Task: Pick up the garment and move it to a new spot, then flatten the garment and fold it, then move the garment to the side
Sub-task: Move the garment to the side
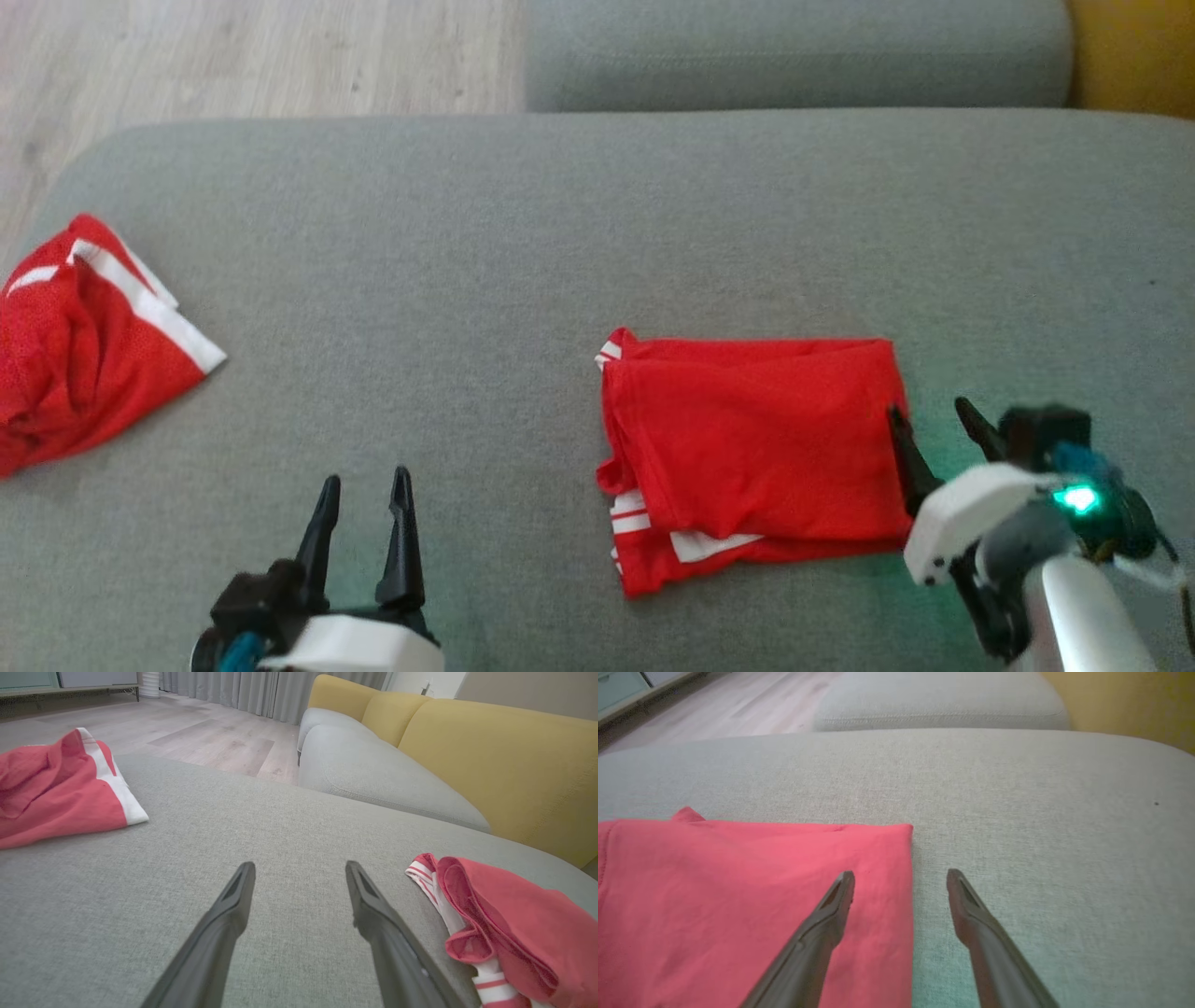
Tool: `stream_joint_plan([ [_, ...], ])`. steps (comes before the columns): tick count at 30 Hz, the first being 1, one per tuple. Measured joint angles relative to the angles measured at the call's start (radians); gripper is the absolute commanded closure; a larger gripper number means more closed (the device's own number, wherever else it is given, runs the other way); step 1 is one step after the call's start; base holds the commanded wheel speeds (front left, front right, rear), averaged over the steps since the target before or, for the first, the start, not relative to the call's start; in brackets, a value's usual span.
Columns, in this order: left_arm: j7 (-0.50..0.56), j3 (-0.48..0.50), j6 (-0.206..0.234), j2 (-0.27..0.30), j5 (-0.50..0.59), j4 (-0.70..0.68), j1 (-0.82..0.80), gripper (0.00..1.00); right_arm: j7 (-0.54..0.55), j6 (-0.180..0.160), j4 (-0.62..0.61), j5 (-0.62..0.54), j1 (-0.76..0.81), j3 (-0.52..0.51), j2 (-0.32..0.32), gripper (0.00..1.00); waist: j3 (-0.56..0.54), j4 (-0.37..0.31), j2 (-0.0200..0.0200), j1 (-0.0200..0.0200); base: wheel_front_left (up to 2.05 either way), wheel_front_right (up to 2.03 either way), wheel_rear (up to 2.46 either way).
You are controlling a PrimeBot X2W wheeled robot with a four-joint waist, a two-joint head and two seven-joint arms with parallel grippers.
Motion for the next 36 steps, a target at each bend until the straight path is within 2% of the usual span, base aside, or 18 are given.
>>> stream_joint_plan([
  [6, 0.0, 0.002, -0.006, -0.011, 0.0, 0.004, -0.037, 0.0, 0.167, 0.0, 0.027, -0.012, -0.058, -0.002, 0.0, 0.0, 0.058, 0.03, 0.0, 0.0001, 0.0, 0.0, 0.0],
  [13, 0.0, 0.006, -0.02, -0.033, 0.023, 0.012, -0.063, 0.0, 0.261, 0.0, 0.038, 0.019, -0.11, -0.014, -0.008, 0.0, 0.119, 0.062, 0.0, 0.0001, 0.0, 0.0, 0.0],
  [14, 0.0, 0.006, -0.02, -0.034, 0.026, 0.014, -0.066, 0.0, 0.263, 0.0, 0.036, 0.027, -0.116, -0.013, -0.012, 0.46, 0.126, 0.065, 0.0, 0.0001, 0.0, 0.0, 0.0],
  [15, 0.0, 0.006, -0.02, -0.034, 0.03, 0.015, -0.07, 0.0, 0.263, 0.0, 0.033, 0.033, -0.121, -0.011, -0.016, 0.68, 0.132, 0.066, 0.0, 0.0001, 0.0, 0.0, 0.0],
  [16, 0.0, 0.006, -0.02, -0.034, 0.036, 0.014, -0.075, 0.0, 0.263, 0.0, 0.03, 0.038, -0.126, -0.01, -0.02, 1.0, 0.138, 0.066, 0.0, 0.0001, 0.0, 0.0, 0.0],
  [21, 0.0, 0.005, -0.03, -0.035, 0.055, 0.012, -0.1, 0.0, 0.247, 0.0, 0.017, 0.044, -0.14, -0.013, -0.021, 1.0, 0.157, 0.049, 0.0, 0.0, 0.0, 0.0, 0.0],
  [26, -0.002, -0.001, -0.037, -0.034, 0.08, -0.005, -0.141, 0.0, 0.216, 0.0, 0.012, 0.043, -0.209, -0.041, -0.023, 1.0, 0.189, -0.01, 0.0, 0.0001, 0.0, 0.0, 0.0],
  [31, 0.022, -0.011, -0.036, -0.019, 0.11, -0.038, -0.197, 0.0, 0.18, 0.0, -0.004, 0.034, -0.316, -0.059, -0.048, 1.0, 0.235, -0.113, 0.0, 0.0001, 0.0, 0.0, 0.0],
  [36, 0.07, -0.019, -0.027, 0.031, 0.137, -0.089, -0.239, 0.0, 0.134, 0.0, 0.017, 0.035, -0.374, -0.063, -0.062, 1.0, 0.285, -0.246, 0.0, 0.0001, 0.0, 0.0, 0.0],
])
